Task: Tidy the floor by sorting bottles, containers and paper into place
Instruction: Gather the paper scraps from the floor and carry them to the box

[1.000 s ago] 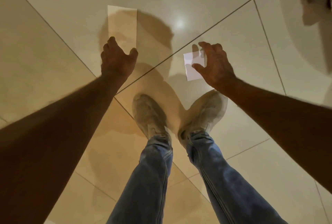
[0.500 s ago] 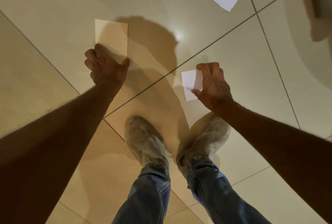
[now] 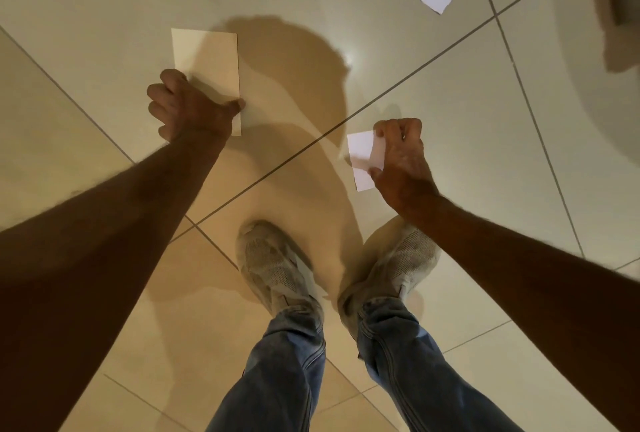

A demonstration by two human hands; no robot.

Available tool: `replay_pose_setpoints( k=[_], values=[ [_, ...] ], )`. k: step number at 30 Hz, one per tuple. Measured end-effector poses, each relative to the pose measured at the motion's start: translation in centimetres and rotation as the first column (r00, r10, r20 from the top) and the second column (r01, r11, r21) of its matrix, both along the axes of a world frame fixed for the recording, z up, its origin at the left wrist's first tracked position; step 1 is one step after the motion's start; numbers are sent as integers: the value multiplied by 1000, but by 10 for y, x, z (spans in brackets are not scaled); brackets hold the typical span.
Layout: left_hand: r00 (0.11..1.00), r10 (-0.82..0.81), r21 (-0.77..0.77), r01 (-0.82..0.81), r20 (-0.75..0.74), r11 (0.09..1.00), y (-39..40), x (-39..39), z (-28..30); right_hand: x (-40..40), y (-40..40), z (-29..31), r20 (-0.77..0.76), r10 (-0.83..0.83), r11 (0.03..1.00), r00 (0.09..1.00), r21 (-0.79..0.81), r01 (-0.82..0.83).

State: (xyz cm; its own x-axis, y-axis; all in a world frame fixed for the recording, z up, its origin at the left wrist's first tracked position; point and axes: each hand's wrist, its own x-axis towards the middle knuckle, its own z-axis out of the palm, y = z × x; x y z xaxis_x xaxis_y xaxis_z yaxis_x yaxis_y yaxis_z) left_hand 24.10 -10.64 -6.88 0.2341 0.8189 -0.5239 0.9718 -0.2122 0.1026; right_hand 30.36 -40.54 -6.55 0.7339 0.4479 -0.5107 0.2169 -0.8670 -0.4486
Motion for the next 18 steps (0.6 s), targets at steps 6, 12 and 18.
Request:
replay_pose_setpoints(
  k=[6,12,18],
  values=[
    [996,91,-36,-92,-24,995,10,7,-2,17,7,4,-151,-259,940,954,188,285],
    [994,75,-63,-80,-80,995,14,5,-4,82,22,10,-80,-405,888,911,203,413],
    [998,65,-33,-65,-17,997,11,1,-10,151,42,12,43,-375,924,926,101,370]
  ],
)
